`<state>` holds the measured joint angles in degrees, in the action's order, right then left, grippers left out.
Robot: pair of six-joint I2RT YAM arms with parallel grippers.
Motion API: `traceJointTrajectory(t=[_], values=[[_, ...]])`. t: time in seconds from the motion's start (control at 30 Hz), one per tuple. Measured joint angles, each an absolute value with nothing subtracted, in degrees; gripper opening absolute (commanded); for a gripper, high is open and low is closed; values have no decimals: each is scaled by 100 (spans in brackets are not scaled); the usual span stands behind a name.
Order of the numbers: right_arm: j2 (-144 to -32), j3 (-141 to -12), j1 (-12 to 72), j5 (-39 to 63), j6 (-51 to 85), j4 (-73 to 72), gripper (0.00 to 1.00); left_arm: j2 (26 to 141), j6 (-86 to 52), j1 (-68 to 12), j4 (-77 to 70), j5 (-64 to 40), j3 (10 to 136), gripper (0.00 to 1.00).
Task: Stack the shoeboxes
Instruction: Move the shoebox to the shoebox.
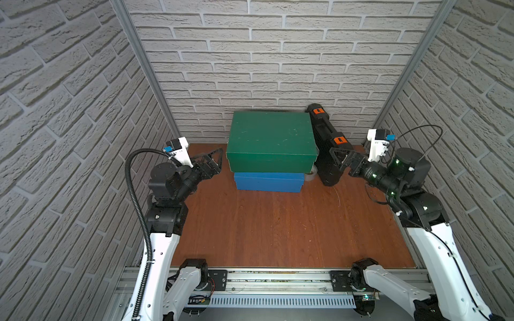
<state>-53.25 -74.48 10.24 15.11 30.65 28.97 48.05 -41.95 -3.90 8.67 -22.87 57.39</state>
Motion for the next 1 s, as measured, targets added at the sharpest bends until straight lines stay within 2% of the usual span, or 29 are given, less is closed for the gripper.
traceJointTrajectory(t=[0.13, 0.27, 0.53, 1.0], values=[[-5164, -6558, 1033, 1664, 3065, 2622, 99, 5039, -4049, -676, 923, -2296, 5238, 98], [-5677, -6281, 1103, 1772, 3063, 2585, 99, 5450, -3920, -823, 980, -2244, 5157, 98], [-6525, -6283, 1559, 1719, 2989, 2329, 99, 6066, -3791, -838, 967, -2141, 5159, 98], [-7439, -6757, 1739, 1564, 2971, 2097, 99, 6335, -3529, -812, 1129, -1627, 5719, 98]])
